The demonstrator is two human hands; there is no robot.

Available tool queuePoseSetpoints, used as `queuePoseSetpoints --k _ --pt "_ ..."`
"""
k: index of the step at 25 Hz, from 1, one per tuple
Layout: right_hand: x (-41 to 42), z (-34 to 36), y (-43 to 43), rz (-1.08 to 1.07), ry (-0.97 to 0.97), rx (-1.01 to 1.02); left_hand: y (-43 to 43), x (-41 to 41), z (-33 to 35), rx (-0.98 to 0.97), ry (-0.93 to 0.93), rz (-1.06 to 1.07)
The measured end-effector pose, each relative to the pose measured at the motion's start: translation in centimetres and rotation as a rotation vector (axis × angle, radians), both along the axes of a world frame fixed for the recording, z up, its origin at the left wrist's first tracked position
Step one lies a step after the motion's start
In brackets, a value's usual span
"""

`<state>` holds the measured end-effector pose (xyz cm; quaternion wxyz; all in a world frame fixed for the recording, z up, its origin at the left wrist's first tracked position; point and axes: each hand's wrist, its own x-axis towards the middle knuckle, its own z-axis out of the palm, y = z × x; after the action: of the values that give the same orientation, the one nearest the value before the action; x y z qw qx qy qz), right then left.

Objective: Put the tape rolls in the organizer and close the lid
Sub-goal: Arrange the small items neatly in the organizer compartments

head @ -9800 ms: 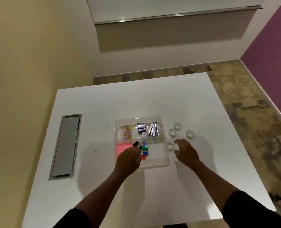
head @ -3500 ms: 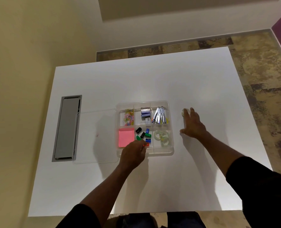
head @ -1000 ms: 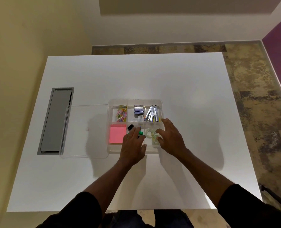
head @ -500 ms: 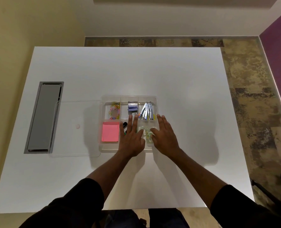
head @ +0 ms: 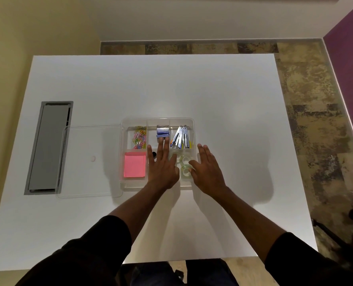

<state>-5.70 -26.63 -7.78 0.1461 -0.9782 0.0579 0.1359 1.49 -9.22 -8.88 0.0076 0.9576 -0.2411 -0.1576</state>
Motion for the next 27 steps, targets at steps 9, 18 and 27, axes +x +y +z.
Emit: queuePoseSetpoints --k 9,18,27 --pt "0.4 0.1 0.1 -0.023 -0.011 0.029 1.1 -1.1 0.6 -0.144 -0.003 0.049" --pt "1.1 0.6 1.7 0.054 -0.169 -0.185 4.1 -2.2 1.1 -0.214 0.017 0.083" --pt "1.3 0.8 2.5 0.043 -0.128 -0.217 5.2 -2.3 1.4 -0.305 0.060 0.129"
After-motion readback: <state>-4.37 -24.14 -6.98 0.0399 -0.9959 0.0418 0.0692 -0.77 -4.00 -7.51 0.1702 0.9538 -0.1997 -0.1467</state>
